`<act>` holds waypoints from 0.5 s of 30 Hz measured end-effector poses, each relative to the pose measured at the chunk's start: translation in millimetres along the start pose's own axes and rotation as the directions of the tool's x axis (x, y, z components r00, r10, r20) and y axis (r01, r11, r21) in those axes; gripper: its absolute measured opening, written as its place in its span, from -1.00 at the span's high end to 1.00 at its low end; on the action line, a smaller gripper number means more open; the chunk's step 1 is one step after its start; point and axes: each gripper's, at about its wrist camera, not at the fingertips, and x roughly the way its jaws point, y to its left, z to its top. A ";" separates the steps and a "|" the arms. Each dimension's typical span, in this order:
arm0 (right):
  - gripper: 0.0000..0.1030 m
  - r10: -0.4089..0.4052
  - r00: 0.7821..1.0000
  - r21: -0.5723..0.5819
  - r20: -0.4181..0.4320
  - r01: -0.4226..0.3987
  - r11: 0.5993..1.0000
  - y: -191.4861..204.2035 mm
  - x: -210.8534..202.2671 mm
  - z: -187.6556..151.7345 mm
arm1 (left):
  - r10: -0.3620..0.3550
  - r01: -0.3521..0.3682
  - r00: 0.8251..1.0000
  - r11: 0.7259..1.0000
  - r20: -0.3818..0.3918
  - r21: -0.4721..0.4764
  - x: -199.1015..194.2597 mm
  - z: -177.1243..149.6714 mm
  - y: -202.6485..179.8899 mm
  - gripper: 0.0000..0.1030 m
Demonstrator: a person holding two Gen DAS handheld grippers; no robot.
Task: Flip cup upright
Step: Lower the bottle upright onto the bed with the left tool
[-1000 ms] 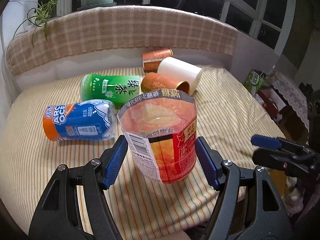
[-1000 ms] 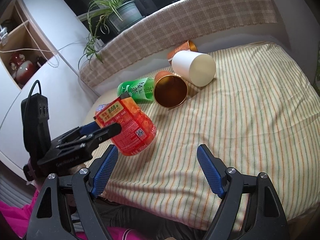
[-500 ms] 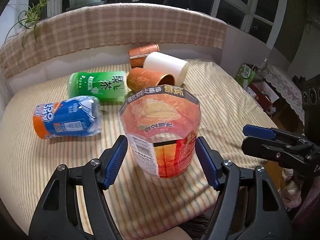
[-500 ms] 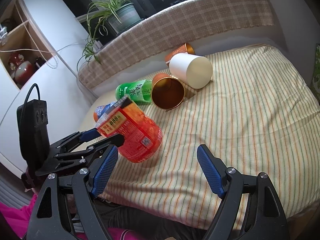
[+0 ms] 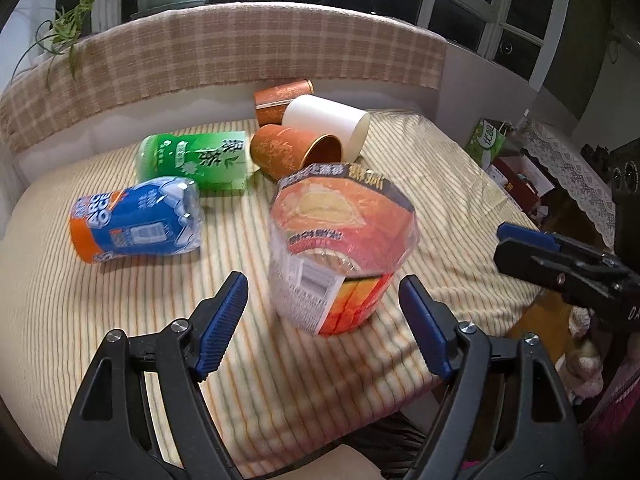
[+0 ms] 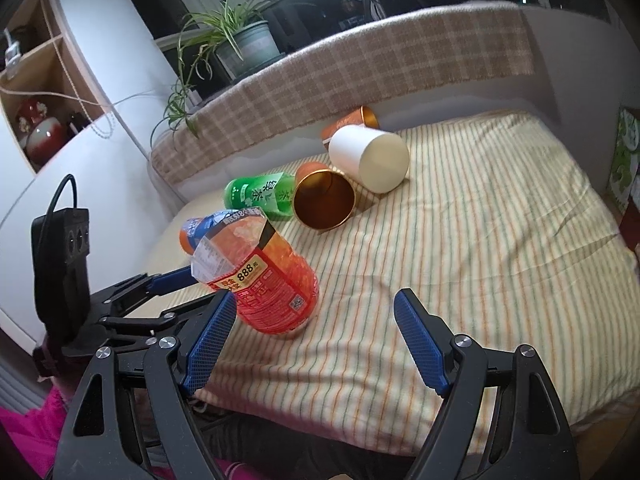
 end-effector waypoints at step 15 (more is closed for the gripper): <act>-0.57 -0.125 0.979 -0.120 0.162 0.145 0.982 25.2 -28.0 -2.7 | 0.146 -0.140 0.962 0.989 0.231 -0.042 -73.0 -13.2 5.9 -0.79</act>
